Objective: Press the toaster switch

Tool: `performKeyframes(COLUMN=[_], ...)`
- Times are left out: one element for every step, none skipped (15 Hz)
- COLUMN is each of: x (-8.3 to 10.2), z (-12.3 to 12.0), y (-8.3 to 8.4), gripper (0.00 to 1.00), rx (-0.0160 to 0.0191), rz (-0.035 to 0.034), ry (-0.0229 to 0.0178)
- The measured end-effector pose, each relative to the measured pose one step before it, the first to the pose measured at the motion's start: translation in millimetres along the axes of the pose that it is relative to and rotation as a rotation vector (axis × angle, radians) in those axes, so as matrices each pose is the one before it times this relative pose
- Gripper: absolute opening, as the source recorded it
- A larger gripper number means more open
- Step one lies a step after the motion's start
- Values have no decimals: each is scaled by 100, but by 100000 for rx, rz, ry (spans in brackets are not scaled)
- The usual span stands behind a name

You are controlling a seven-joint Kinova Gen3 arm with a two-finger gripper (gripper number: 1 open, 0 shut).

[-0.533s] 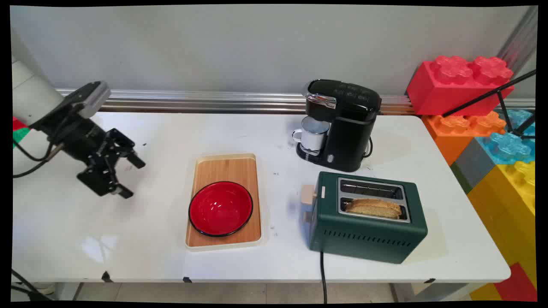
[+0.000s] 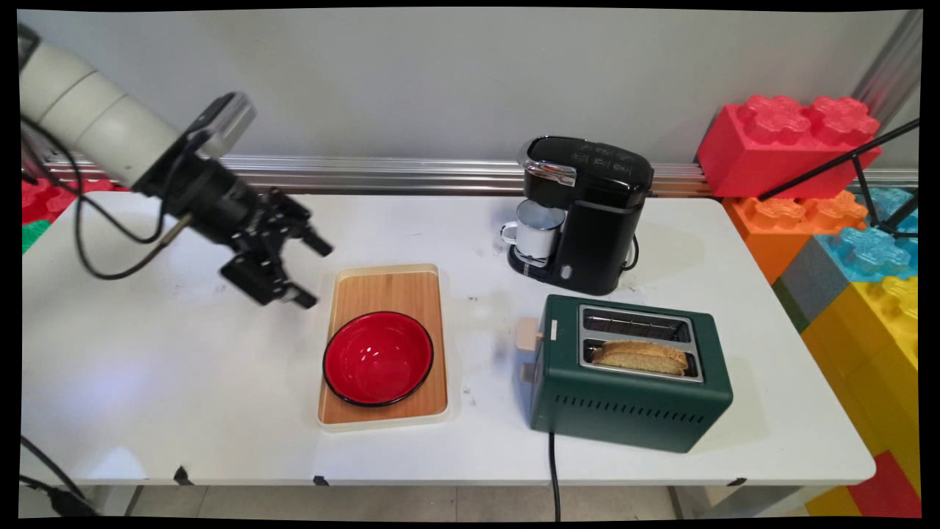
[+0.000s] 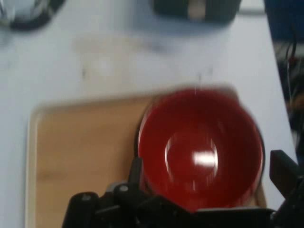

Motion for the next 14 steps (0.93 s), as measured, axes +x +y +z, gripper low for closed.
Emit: performKeyframes(x=[959, 599, 843, 898, 721, 544, 574, 574, 323, 469, 297, 245, 127, 142], z=[388, 273, 450, 592, 555, 524, 620, 706, 449, 671, 467, 421, 245, 347], y=[-117, -66, -118, -108, -31, 48, 65, 45, -24, -103, -86, -83, -34, -52], gripper=[100, 100, 100, 100, 100, 100, 100, 100, 100, 100, 100, 100, 100, 100], rx=[-7, 23, -136, -670, -818, -1081, -1277, -1182, -530, -542, -335, -300, -195, -371], rz=[653, 406, 736, 1009, 847, 892, 1124, 1337, 873, 1296, 844, 704, 403, 456], ry=[2844, 1937, 2744, 2953, 2802, 2152, 2374, 2460, 1373, 1934, 1308, 1183, 679, 788])
